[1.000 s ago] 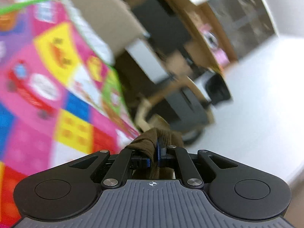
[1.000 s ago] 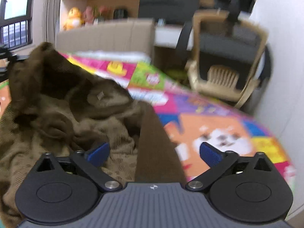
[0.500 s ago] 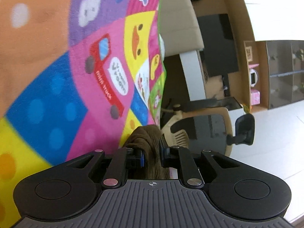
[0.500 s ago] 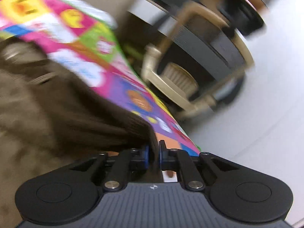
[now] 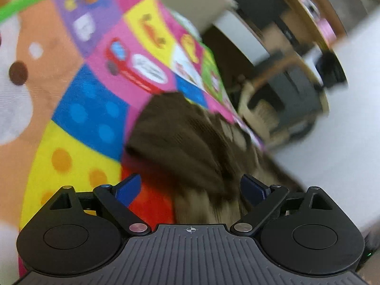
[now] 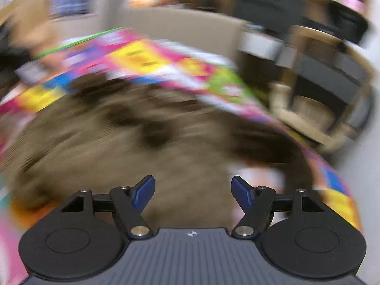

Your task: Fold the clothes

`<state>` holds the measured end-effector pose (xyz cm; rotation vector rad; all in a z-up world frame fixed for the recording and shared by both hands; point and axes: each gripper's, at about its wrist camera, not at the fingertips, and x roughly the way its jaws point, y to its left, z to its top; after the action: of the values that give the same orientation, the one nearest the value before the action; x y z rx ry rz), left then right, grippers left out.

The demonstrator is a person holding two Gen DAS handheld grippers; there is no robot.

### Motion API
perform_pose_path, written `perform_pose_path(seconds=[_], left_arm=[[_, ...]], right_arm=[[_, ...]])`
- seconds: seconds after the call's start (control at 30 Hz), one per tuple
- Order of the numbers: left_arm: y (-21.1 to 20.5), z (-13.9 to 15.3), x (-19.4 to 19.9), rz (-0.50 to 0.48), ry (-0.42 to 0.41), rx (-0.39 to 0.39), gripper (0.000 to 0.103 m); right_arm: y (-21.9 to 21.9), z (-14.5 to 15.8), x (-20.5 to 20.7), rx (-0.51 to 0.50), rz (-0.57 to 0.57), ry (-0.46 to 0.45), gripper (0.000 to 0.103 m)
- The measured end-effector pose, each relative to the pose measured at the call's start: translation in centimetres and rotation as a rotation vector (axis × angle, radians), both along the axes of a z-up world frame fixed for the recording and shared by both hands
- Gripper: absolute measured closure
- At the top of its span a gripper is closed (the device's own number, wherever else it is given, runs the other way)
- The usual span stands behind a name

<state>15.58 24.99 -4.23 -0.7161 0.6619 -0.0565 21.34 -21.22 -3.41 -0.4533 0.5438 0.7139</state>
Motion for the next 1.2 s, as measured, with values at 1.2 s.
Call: perform_pose_path(seconds=[1.2], left_arm=[[-14.1, 3.8, -2.9, 0.009, -0.093, 0.987, 0.002]], right_arm=[[8.7, -0.9, -4.5, -0.076, 0.018, -0.324, 0.02]])
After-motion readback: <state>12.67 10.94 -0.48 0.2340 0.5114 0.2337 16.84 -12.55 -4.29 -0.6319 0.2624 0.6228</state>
